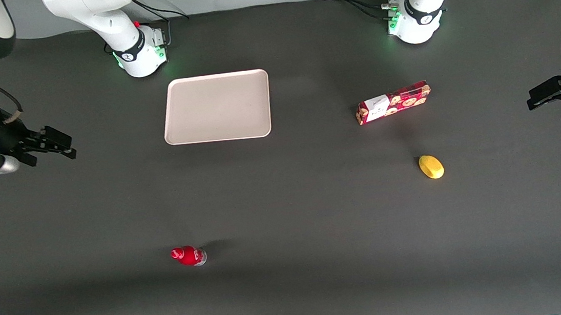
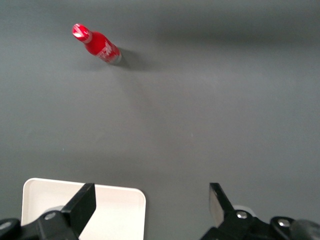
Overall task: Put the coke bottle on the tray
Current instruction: 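Move the open right gripper down toward the red Coca-Cola bottle, then close the right gripper around the bottle's neck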
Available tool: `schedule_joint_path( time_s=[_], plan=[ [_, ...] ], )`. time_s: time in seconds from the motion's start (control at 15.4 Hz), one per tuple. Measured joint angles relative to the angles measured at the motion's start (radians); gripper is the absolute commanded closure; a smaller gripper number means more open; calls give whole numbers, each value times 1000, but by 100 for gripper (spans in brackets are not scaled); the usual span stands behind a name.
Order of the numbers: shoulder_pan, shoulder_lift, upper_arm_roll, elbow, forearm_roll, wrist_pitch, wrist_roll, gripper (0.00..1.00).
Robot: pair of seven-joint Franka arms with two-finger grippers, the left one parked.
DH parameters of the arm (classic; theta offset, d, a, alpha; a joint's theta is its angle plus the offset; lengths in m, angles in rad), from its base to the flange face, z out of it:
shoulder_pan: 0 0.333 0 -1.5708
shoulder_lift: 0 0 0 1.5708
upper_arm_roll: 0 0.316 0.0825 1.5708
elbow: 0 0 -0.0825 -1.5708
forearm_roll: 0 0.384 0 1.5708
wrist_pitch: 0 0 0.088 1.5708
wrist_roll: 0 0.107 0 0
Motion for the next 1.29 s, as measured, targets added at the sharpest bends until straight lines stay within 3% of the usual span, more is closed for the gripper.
schedule_joint_path(
  time_s=[0.52,0.71,0.84,1.29],
  plan=[
    [6,425,148,372,-8,56,11,0],
    [17,553,209,449,-121,112,74,0],
    [42,628,224,498,-159,143,112,0],
    [39,768,224,550,-164,298,125,0]
  ],
)
